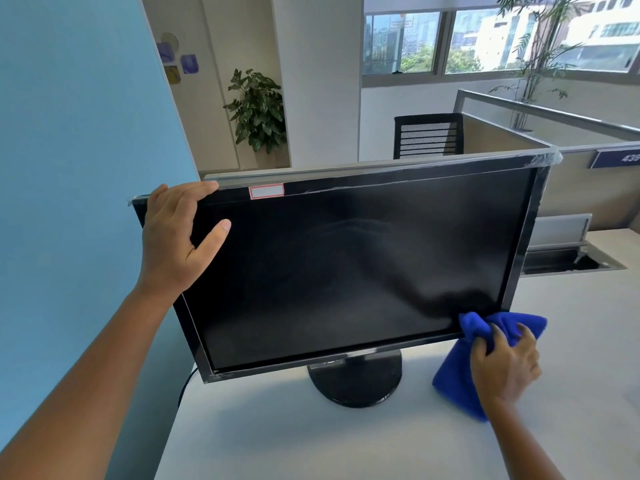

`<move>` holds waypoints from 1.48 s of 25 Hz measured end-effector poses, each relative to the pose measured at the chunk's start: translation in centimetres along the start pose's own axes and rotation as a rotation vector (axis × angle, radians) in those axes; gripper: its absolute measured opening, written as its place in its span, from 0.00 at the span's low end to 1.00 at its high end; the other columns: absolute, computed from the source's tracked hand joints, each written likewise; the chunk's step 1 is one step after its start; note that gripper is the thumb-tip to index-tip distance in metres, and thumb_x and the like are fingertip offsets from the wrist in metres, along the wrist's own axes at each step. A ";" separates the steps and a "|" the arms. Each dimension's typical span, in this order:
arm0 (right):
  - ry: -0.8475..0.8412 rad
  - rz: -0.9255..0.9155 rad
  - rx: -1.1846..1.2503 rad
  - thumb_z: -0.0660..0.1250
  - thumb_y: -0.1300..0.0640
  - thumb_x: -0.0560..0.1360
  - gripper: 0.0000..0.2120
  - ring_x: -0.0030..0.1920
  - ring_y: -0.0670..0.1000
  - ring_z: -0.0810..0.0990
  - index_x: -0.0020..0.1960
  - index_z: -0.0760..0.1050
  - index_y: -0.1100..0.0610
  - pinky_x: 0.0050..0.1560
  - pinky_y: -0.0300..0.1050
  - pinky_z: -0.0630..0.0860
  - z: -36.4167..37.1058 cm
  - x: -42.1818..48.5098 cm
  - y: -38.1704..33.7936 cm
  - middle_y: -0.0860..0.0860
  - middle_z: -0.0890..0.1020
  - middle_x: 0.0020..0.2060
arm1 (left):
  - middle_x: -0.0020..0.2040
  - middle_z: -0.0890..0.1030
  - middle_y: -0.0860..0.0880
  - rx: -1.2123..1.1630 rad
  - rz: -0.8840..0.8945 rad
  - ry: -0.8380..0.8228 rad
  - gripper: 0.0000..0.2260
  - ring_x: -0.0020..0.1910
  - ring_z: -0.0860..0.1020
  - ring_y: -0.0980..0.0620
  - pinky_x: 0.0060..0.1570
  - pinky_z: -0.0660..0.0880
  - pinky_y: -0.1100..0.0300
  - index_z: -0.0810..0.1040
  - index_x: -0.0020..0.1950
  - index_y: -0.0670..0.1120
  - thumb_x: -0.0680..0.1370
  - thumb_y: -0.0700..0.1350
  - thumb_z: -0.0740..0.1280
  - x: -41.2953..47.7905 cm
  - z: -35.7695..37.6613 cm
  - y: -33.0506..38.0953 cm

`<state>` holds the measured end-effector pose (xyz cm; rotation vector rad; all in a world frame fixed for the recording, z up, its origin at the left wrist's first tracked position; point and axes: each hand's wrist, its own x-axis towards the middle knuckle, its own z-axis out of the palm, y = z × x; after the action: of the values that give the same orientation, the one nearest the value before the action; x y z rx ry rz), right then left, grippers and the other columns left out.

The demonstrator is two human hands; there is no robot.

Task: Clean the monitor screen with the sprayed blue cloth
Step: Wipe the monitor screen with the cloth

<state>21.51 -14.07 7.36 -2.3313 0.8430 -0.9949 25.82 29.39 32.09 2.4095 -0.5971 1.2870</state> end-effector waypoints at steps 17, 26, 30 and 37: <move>-0.017 -0.350 0.261 0.60 0.58 0.76 0.22 0.62 0.64 0.70 0.68 0.72 0.63 0.61 0.62 0.68 0.8 -3.9 -9.2 0.66 0.73 0.64 | 0.57 0.79 0.41 0.003 -0.006 0.006 0.21 0.58 0.73 0.43 0.69 0.57 0.54 0.74 0.61 0.39 0.76 0.53 0.59 0.1 -0.1 0.2; 0.065 -0.627 -0.006 0.55 0.36 0.74 0.34 0.76 0.63 0.50 0.76 0.57 0.48 0.70 0.70 0.42 -2.3 6.5 -13.5 0.60 0.58 0.76 | 0.57 0.79 0.41 0.002 -0.003 -0.013 0.21 0.58 0.73 0.43 0.68 0.59 0.51 0.74 0.61 0.39 0.76 0.53 0.59 0.2 -0.1 0.2; 0.069 -0.420 0.120 0.55 0.27 0.69 0.46 0.75 0.68 0.43 0.78 0.46 0.49 0.70 0.70 0.39 -3.2 9.9 -15.2 0.64 0.48 0.77 | 0.57 0.79 0.41 0.002 -0.004 -0.018 0.21 0.59 0.74 0.43 0.67 0.59 0.51 0.74 0.61 0.39 0.76 0.53 0.59 0.3 -0.2 0.2; 0.048 -0.286 0.308 0.51 0.23 0.67 0.55 0.76 0.67 0.47 0.77 0.48 0.64 0.70 0.73 0.45 -1.9 3.1 -22.5 0.65 0.52 0.76 | 0.58 0.79 0.42 -0.023 -0.016 -0.018 0.21 0.59 0.73 0.45 0.68 0.59 0.49 0.74 0.61 0.40 0.76 0.53 0.59 0.1 -0.3 0.3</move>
<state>29.67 -0.71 23.96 -2.2026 0.3447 -1.2069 25.50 29.27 32.43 2.4049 -0.5925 1.2467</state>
